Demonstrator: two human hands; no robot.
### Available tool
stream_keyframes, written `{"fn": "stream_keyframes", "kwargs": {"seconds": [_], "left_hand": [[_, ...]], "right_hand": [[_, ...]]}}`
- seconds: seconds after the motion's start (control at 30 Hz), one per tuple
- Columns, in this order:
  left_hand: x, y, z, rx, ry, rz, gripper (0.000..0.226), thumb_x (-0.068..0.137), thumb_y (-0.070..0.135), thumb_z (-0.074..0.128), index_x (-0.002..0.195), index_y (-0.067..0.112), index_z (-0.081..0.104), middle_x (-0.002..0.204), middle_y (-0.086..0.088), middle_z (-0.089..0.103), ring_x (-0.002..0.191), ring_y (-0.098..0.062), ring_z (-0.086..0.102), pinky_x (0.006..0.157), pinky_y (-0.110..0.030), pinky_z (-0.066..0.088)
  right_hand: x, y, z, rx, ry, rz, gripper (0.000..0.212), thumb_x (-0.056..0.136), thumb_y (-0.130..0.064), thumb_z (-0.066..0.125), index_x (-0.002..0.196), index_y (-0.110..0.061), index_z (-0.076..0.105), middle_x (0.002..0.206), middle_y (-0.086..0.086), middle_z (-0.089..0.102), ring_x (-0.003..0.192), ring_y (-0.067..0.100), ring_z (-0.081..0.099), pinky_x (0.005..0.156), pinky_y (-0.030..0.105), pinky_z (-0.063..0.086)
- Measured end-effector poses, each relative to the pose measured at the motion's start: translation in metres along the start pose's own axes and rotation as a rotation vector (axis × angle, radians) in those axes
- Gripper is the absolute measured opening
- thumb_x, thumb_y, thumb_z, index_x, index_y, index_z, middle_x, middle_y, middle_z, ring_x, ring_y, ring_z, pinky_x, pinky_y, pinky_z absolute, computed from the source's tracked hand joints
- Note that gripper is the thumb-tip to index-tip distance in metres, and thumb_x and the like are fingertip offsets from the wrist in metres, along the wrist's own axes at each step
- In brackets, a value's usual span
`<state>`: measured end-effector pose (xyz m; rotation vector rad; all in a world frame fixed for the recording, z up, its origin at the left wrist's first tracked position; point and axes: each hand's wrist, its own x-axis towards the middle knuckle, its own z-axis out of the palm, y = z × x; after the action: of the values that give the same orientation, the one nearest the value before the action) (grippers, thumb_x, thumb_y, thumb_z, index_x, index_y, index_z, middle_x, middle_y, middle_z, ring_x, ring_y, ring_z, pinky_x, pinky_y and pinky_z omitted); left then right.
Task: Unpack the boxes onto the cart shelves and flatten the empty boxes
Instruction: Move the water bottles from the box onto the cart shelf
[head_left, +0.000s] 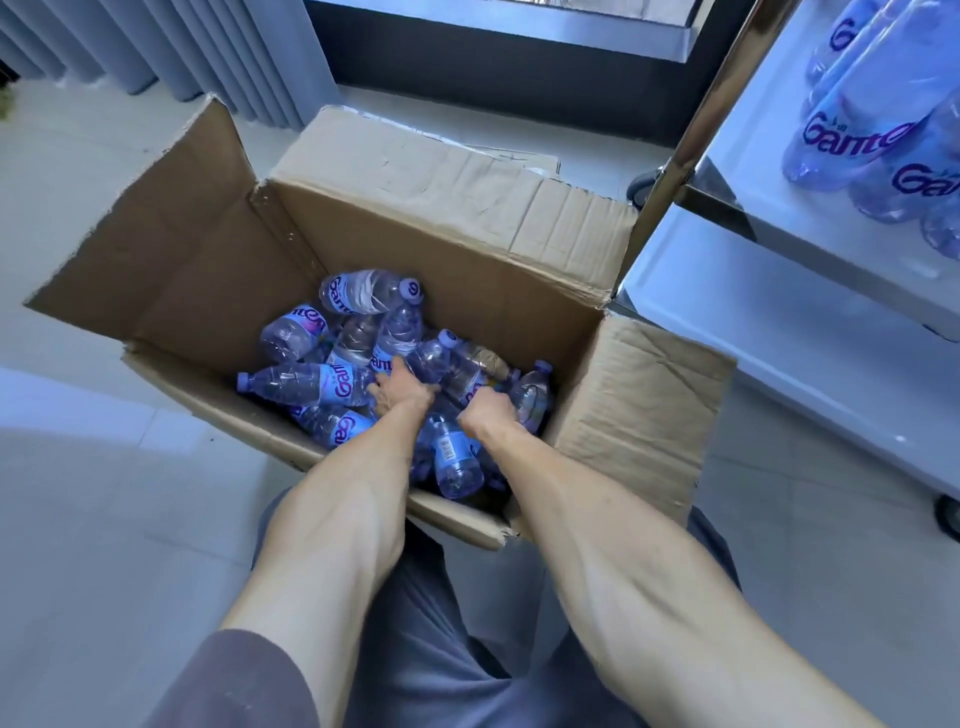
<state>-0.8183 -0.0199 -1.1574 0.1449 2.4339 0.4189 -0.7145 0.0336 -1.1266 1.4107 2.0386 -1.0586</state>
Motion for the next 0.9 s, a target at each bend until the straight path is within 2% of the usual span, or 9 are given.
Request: {"fn": "stream_keyframes", "kwargs": {"seconds": [0.1, 0.17, 0.23, 0.3, 0.33, 0.53, 0.67, 0.8, 0.9], "left_hand": [[0.007, -0.005, -0.004, -0.036, -0.010, -0.004, 0.076, 0.083, 0.033, 0.076, 0.147, 0.022, 0.036, 0.149, -0.017, 0.039, 0.139, -0.038, 0.029, 0.110, -0.047, 0.034], [0.012, -0.008, -0.004, -0.080, -0.008, -0.020, 0.076, 0.084, 0.034, 0.076, 0.148, 0.024, 0.036, 0.148, -0.015, 0.041, 0.139, -0.037, 0.030, 0.110, -0.046, 0.035], [0.017, -0.011, -0.001, -0.135, 0.007, -0.044, 0.076, 0.085, 0.034, 0.075, 0.150, 0.027, 0.035, 0.149, -0.013, 0.041, 0.140, -0.036, 0.030, 0.109, -0.045, 0.033], [0.021, -0.015, 0.004, -0.197, 0.024, -0.054, 0.077, 0.085, 0.034, 0.075, 0.150, 0.029, 0.034, 0.150, -0.012, 0.039, 0.141, -0.036, 0.028, 0.110, -0.044, 0.032], [0.023, -0.018, 0.007, -0.218, 0.028, -0.050, 0.078, 0.085, 0.033, 0.075, 0.151, 0.029, 0.033, 0.151, -0.012, 0.038, 0.142, -0.036, 0.026, 0.111, -0.043, 0.031], [0.034, -0.026, 0.010, -0.259, -0.015, -0.037, 0.083, 0.085, 0.037, 0.074, 0.154, 0.030, 0.028, 0.153, -0.011, 0.037, 0.143, -0.035, 0.025, 0.116, -0.042, 0.028], [0.035, -0.026, 0.004, -0.267, -0.053, -0.037, 0.081, 0.087, 0.034, 0.073, 0.154, 0.028, 0.028, 0.153, -0.012, 0.037, 0.145, -0.035, 0.023, 0.117, -0.043, 0.027], [0.021, -0.017, -0.006, -0.330, -0.015, -0.030, 0.067, 0.084, 0.024, 0.076, 0.144, 0.018, 0.045, 0.140, -0.014, 0.054, 0.133, -0.033, 0.045, 0.111, -0.040, 0.038], [-0.003, -0.009, -0.015, -0.406, 0.093, -0.034, 0.062, 0.083, 0.024, 0.075, 0.138, 0.013, 0.049, 0.135, -0.015, 0.057, 0.128, -0.035, 0.050, 0.109, -0.040, 0.038]], "right_hand": [[0.004, -0.002, 0.014, -0.011, -0.037, -0.020, 0.031, 0.089, -0.012, 0.055, 0.117, -0.001, 0.060, 0.121, 0.018, 0.065, 0.113, 0.033, 0.062, 0.088, 0.034, 0.051], [0.006, -0.003, 0.028, 0.010, -0.111, 0.008, 0.031, 0.087, -0.018, 0.065, 0.113, -0.004, 0.060, 0.121, 0.017, 0.065, 0.106, 0.029, 0.064, 0.080, 0.033, 0.050], [0.009, -0.003, 0.043, 0.046, -0.165, 0.033, 0.058, 0.081, -0.032, 0.077, 0.126, -0.004, 0.052, 0.127, 0.016, 0.062, 0.109, 0.029, 0.062, 0.082, 0.032, 0.048], [0.014, -0.003, 0.055, 0.034, -0.165, 0.039, 0.091, 0.076, -0.039, 0.082, 0.143, -0.002, 0.034, 0.135, 0.016, 0.055, 0.122, 0.031, 0.056, 0.094, 0.034, 0.047], [0.017, -0.002, 0.059, 0.018, -0.138, 0.035, 0.097, 0.075, -0.040, 0.083, 0.146, -0.003, 0.029, 0.136, 0.016, 0.055, 0.124, 0.032, 0.055, 0.097, 0.036, 0.047], [0.028, -0.009, 0.057, 0.153, -0.093, 0.194, 0.073, 0.071, -0.034, 0.086, 0.130, -0.010, 0.050, 0.127, 0.009, 0.061, 0.118, 0.027, 0.059, 0.086, 0.033, 0.048], [0.025, -0.005, 0.044, 0.338, -0.062, 0.281, 0.073, 0.072, -0.025, 0.085, 0.133, -0.005, 0.048, 0.134, 0.014, 0.055, 0.122, 0.031, 0.055, 0.090, 0.033, 0.047], [0.010, 0.002, 0.035, 0.437, -0.024, 0.298, 0.071, 0.073, -0.021, 0.081, 0.134, -0.007, 0.048, 0.134, 0.015, 0.054, 0.122, 0.033, 0.055, 0.090, 0.035, 0.047], [-0.004, 0.001, 0.031, 0.525, 0.090, 0.271, 0.061, 0.075, -0.023, 0.078, 0.130, -0.012, 0.054, 0.129, 0.013, 0.059, 0.118, 0.032, 0.058, 0.093, 0.035, 0.049]]}}
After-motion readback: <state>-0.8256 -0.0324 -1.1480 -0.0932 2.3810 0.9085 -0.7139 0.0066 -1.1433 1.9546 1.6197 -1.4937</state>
